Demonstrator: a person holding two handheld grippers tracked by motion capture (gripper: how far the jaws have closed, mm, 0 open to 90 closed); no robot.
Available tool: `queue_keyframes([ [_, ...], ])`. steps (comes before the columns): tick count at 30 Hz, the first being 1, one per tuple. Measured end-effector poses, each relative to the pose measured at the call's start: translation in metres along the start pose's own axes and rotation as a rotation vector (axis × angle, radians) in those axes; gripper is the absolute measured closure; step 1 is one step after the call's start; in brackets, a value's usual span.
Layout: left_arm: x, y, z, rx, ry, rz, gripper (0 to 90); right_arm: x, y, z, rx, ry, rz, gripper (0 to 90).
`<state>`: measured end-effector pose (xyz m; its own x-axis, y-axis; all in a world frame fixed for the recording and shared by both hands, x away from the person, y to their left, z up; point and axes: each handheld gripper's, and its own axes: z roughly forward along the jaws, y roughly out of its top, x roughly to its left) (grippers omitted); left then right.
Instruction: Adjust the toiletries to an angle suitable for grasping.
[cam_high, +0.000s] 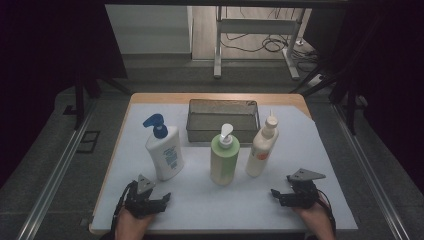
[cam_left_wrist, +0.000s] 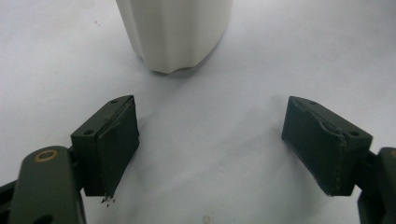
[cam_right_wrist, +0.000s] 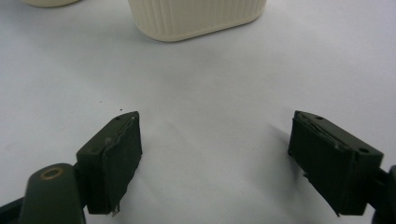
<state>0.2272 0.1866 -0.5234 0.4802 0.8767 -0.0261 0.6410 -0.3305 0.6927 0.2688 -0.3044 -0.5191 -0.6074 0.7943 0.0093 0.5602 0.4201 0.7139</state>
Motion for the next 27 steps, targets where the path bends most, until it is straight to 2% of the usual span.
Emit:
queue_keyframes([
  [27,0.0008,-0.0005,0.0001,-0.004,-0.006,-0.001,18.0,-0.0004,0.0015,0.0005,0.015,0.019,-0.01,13.5],
])
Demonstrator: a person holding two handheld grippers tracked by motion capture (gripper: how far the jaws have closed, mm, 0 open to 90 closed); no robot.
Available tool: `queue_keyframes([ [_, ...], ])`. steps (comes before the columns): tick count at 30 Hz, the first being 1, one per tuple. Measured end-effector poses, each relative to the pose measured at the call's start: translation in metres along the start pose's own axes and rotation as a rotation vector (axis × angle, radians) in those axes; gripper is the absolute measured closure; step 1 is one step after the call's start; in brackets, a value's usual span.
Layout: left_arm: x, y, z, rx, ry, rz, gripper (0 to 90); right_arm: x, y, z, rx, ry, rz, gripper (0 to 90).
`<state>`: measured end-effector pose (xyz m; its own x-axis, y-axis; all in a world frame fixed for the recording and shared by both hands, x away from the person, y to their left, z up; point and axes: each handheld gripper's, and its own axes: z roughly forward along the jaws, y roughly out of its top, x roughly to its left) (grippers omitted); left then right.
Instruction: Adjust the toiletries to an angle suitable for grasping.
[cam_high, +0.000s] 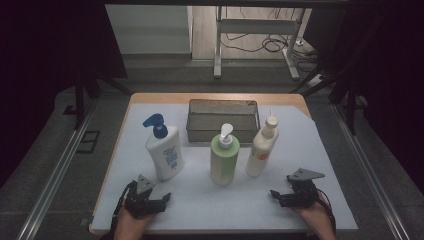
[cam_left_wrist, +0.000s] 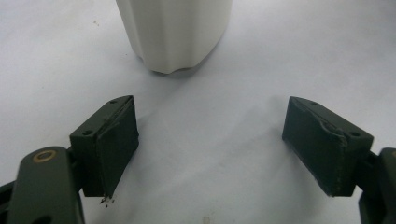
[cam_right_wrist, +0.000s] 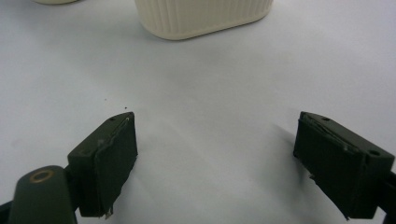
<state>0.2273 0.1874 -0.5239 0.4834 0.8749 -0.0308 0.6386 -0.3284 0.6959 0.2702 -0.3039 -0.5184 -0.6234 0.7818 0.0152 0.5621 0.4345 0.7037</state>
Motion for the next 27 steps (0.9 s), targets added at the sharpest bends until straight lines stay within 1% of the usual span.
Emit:
queue_keyframes([
  [4,0.0,0.0,0.0,-0.001,0.001,0.0,18.0,0.0,0.002,-0.001,0.013,-0.005,-0.001,15.8],
  [7,0.0,0.0,0.0,-0.002,0.002,0.0,18.0,0.0,0.003,-0.002,0.021,-0.007,-0.009,20.5],
  [10,0.0,0.0,0.0,-0.002,0.002,0.0,18.0,-0.001,0.005,-0.003,0.029,-0.011,-0.006,22.9],
  [12,0.0,0.0,0.0,-0.002,0.002,0.0,18.0,-0.002,0.006,-0.004,0.027,-0.007,0.006,23.6],
  [13,0.0,0.0,0.0,-0.002,0.002,0.0,18.0,-0.002,0.007,-0.004,0.023,-0.002,0.021,23.5],
  [17,0.0,0.0,0.0,-0.003,0.001,0.0,18.0,-0.004,0.011,-0.006,0.019,0.024,0.05,20.6],
  [19,0.0,0.0,0.0,-0.003,0.002,0.0,18.0,-0.005,0.013,-0.007,0.016,0.015,0.061,14.0],
  [22,0.0,0.0,0.0,-0.003,0.002,0.0,18.0,-0.007,0.015,-0.007,0.015,0.005,0.076,14.5],
  [24,0.0,0.0,0.0,-0.003,0.002,0.0,18.0,-0.008,0.017,-0.008,0.011,0.012,0.078,19.5],
  [27,0.0,0.0,0.0,-0.003,0.002,0.0,18.0,-0.007,0.022,-0.011,0.003,0.013,0.054,29.9],
])
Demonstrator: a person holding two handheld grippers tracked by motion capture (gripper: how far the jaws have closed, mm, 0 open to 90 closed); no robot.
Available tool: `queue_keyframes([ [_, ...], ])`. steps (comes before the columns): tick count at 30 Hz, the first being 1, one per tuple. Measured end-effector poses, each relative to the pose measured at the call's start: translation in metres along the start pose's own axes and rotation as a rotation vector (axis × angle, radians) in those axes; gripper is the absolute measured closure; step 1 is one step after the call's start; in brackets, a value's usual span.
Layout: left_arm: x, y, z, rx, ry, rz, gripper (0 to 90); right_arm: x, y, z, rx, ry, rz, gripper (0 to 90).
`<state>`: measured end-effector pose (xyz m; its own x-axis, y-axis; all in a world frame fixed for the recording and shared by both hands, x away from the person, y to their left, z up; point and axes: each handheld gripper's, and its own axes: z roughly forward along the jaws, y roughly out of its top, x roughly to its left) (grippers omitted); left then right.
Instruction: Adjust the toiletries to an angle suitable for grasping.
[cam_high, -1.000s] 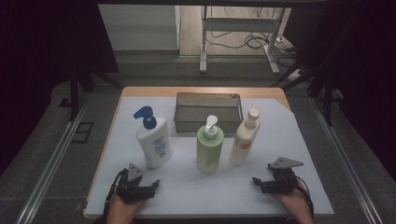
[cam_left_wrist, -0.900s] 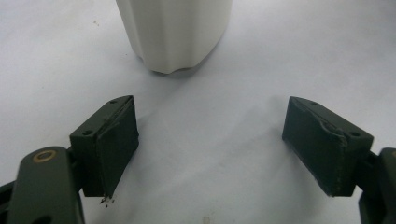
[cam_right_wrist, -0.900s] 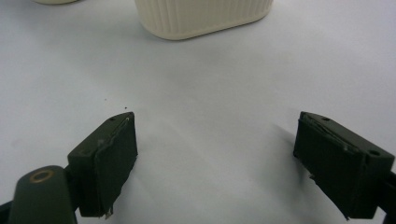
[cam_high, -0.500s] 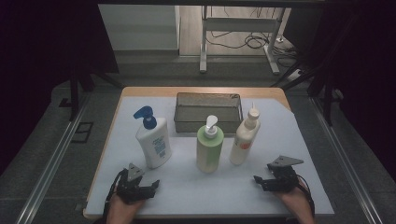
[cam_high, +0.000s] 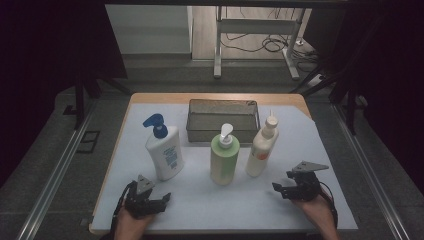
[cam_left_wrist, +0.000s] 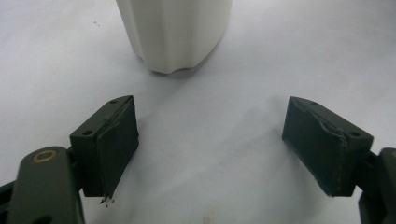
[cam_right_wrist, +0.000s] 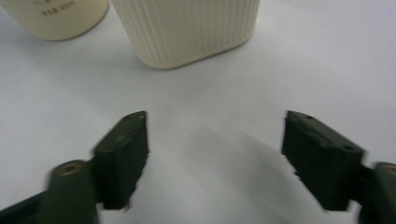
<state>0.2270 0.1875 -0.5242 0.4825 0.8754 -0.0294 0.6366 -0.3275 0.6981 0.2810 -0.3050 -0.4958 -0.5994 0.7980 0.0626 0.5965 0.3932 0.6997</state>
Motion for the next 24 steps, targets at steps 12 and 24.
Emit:
queue_keyframes([
  [12,0.0,0.0,0.0,-0.001,0.0,0.0,18.0,-0.012,0.016,-0.004,-0.025,0.044,-0.02,59.1],
  [24,0.0,0.0,0.0,-0.001,0.0,-0.001,18.0,-0.028,0.042,0.002,-0.056,0.041,0.008,87.2],
])
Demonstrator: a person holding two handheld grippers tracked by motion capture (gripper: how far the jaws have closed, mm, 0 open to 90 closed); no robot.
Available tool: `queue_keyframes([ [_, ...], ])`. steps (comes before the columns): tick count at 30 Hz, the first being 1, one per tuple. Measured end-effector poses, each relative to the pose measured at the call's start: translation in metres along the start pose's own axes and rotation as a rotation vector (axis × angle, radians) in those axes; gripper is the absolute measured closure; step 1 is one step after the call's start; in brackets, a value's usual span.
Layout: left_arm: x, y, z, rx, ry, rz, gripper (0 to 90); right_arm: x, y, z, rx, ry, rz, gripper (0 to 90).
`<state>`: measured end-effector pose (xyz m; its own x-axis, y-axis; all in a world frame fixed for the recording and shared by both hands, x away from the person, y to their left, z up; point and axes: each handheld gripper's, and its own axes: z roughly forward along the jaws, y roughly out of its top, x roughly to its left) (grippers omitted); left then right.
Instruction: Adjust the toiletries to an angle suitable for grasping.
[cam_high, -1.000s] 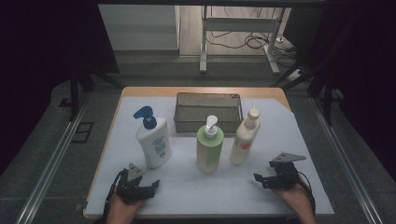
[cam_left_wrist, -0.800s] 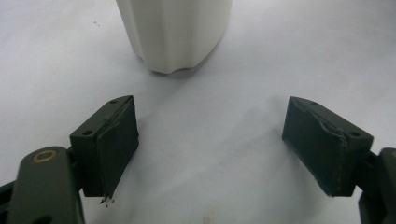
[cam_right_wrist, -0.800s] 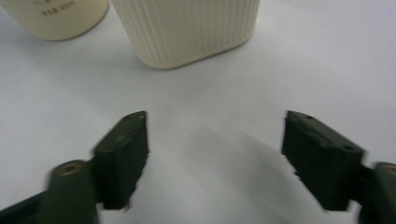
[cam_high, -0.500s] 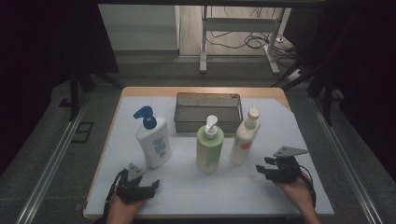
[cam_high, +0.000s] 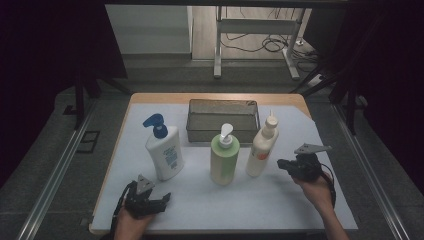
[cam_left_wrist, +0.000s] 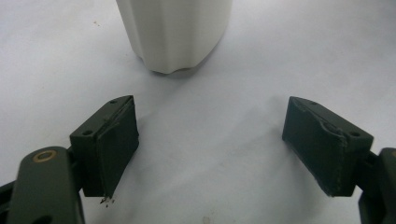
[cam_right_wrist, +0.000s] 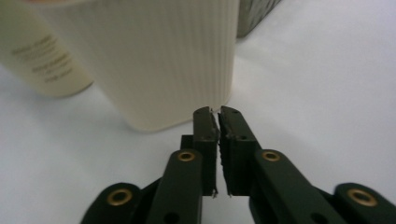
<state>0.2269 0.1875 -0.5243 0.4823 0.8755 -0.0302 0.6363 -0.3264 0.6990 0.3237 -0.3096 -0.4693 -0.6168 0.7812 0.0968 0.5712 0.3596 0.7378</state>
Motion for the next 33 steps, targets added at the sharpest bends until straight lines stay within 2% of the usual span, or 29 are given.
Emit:
queue_keyframes([
  [5,0.0,0.0,0.0,0.0,0.0,0.001,18.0,-0.009,0.014,0.006,-0.025,0.0,0.025,89.1],
  [15,0.0,0.0,0.0,0.0,-0.001,0.0,18.0,-0.025,0.039,0.027,-0.031,-0.003,0.014,87.6],
  [22,0.0,0.0,0.0,0.0,-0.001,0.001,18.0,-0.032,0.051,0.037,-0.035,0.025,-0.008,86.9],
  [25,0.0,0.0,0.0,0.0,-0.001,0.001,18.0,-0.035,0.055,0.044,-0.039,0.054,-0.027,86.5],
  [30,0.0,0.0,0.0,0.0,-0.001,0.001,18.0,-0.037,0.056,0.049,-0.028,0.083,-0.052,86.8],
  [33,0.0,0.0,0.0,0.001,-0.001,0.001,18.0,-0.038,0.055,0.048,-0.035,0.105,-0.044,87.8],
])
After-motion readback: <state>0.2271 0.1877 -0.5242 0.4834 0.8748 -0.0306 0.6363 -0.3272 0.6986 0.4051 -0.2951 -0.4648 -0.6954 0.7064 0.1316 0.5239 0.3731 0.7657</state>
